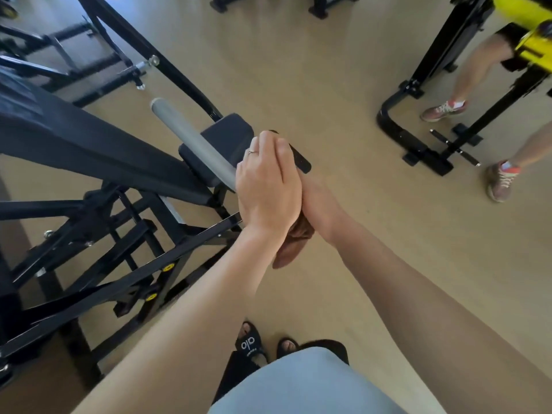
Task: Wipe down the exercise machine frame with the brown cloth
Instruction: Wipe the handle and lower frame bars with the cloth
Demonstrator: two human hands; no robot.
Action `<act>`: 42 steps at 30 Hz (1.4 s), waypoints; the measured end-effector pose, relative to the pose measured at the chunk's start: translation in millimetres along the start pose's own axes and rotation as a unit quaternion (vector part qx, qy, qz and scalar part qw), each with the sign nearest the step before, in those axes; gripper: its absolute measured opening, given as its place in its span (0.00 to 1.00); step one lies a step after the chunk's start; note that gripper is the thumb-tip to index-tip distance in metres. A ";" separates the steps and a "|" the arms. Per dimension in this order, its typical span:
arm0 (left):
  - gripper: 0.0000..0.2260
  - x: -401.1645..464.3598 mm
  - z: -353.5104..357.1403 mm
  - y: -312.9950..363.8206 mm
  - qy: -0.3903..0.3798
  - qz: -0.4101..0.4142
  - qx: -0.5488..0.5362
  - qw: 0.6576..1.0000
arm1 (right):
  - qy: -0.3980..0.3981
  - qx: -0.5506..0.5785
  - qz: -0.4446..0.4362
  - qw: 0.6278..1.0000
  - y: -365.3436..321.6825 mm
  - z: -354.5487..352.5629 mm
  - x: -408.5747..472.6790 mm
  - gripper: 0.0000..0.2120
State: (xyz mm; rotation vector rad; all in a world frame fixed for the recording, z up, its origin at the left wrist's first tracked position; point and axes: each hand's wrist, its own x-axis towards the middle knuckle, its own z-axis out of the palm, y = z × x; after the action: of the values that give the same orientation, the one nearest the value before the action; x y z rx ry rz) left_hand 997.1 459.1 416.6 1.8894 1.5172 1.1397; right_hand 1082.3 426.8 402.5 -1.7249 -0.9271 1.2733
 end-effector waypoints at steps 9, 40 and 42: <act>0.17 -3.7 5.0 5.2 0.007 -0.063 0.038 0.997 | -0.119 0.060 -0.005 0.991 42.2 -12.4 46.7 0.15; 0.15 -8.9 12.5 20.6 0.060 -0.054 0.185 0.980 | -0.098 -0.051 0.263 0.958 48.1 -11.0 114.4 0.15; 0.15 -8.6 12.5 23.0 0.057 -0.055 0.182 0.980 | -0.123 -0.021 0.255 0.959 38.6 -4.6 95.4 0.22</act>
State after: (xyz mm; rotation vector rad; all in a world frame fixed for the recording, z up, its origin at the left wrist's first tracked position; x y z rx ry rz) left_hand 1020.0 446.1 424.8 1.9632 1.9791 0.9864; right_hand 1112.7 494.5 331.0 -1.9437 -0.6632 1.8471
